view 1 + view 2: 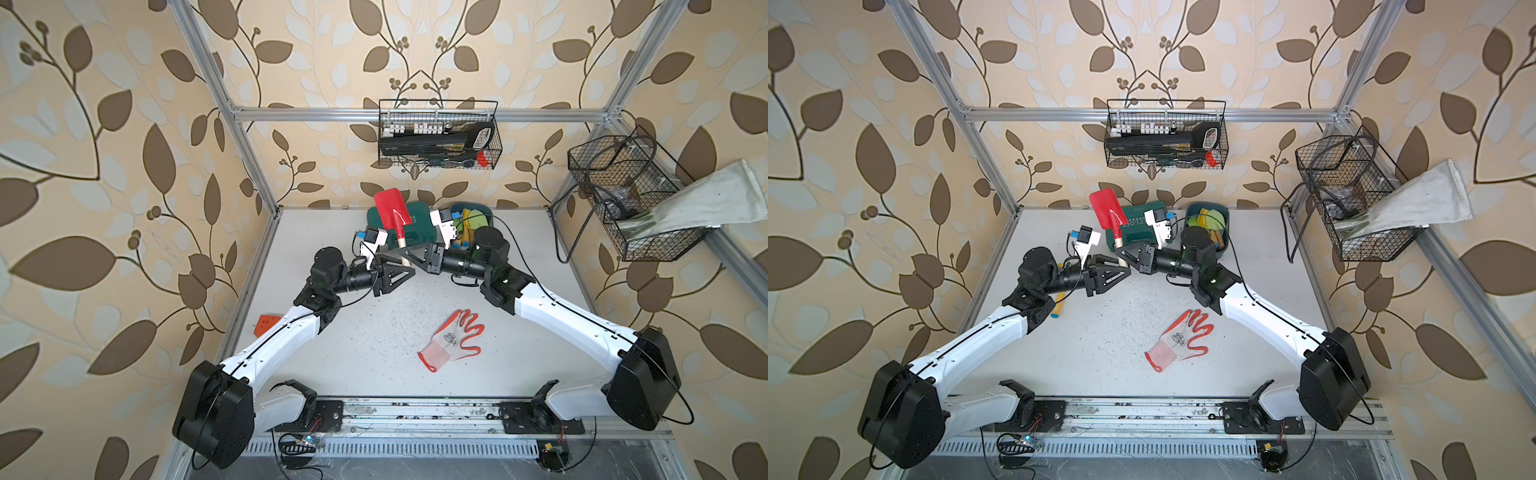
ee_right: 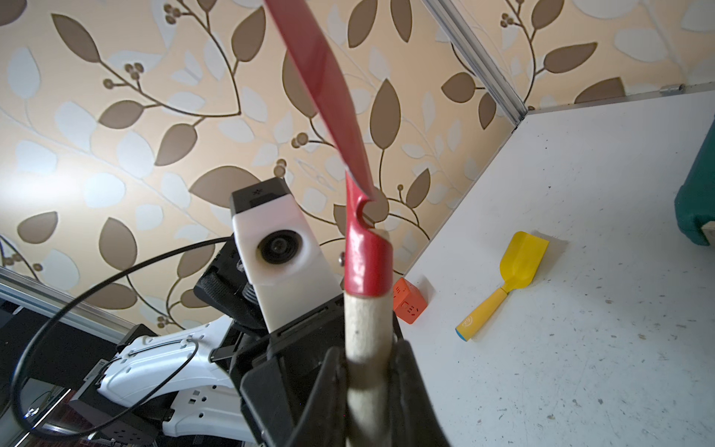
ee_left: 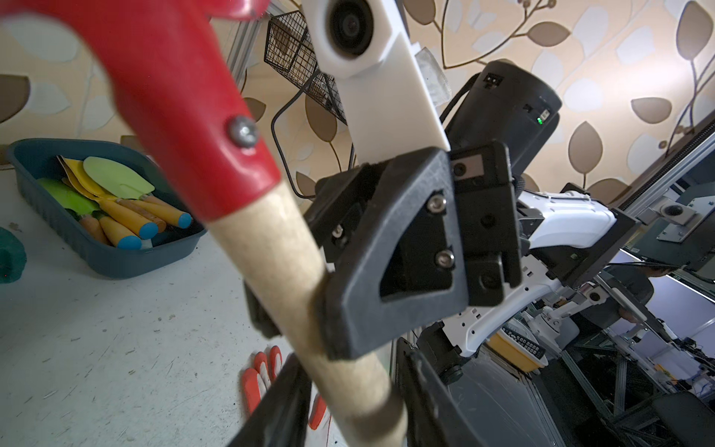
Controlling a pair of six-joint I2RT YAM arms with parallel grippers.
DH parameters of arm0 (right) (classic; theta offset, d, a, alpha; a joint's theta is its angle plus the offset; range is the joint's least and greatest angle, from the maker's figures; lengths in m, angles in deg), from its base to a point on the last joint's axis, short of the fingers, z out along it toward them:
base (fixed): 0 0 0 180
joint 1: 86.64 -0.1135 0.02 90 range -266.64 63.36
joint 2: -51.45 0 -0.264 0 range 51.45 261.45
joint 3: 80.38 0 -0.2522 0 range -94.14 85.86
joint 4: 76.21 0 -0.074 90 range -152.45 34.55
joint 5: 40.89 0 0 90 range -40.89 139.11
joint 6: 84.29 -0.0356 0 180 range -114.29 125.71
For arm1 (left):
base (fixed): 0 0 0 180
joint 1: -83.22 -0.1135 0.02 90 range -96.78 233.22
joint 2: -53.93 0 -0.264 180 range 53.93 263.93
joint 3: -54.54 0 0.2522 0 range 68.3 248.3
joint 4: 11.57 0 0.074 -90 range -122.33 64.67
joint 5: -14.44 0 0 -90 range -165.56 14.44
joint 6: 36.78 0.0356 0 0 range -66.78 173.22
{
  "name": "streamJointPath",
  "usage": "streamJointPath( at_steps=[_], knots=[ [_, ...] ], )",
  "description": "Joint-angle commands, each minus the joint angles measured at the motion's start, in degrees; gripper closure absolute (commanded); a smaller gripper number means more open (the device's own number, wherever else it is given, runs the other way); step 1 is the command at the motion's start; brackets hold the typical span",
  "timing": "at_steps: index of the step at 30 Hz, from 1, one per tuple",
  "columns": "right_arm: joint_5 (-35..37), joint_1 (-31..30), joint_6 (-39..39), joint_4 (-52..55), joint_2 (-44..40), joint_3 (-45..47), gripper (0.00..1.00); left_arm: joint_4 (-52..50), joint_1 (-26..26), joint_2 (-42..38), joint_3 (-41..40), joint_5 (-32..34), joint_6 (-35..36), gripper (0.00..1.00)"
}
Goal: Take the shovel out of the storage box
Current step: Place the shovel at the center of the board.
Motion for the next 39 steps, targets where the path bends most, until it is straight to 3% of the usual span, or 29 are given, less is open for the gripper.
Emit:
streamJointPath(
  at_steps=[1,6,12,15,24,29,33,37,39],
  knots=[
    [-0.9,-0.5,0.0,-2.3,-0.1,0.8,0.95,2.7,0.2,-0.8,1.6,2.6,-0.3,0.66],
    [-0.8,-0.5,0.3,-1.8,-0.2,0.9,0.9,1.9,0.3,-2.1,1.0,5.2,0.3,0.86],
    [6.6,-0.5,3.5,3.9,-2.0,1.6,0.51,-6.9,0.2,-2.9,2.7,7.6,1.4,0.85],
    [10.3,-0.5,6.2,9.4,-3.1,1.2,0.44,-13.9,0.2,-3.4,4.4,10.6,3.0,0.87],
    [28.2,-0.4,18.7,27.5,-6.8,2.8,0.42,-36.1,0.2,-6.3,6.9,26.5,12.7,0.91],
    [31.1,0.7,22.0,32.3,-2.3,3.1,0.41,-41.4,-1.0,-4.2,5.5,32.5,13.5,0.95],
    [32.1,1.3,23.9,33.9,1.1,3.0,0.41,-42.3,-6.7,-0.7,3.4,30.4,13.0,0.94],
    [32.2,2.6,24.0,33.3,2.4,3.8,0.4,-37.5,-16.5,4.0,-1.1,20.5,11.9,0.96],
    [31.4,3.2,23.7,32.6,2.5,4.2,0.4,-35.8,-19.0,6.7,-2.3,17.3,12.4,0.97]
  ],
)
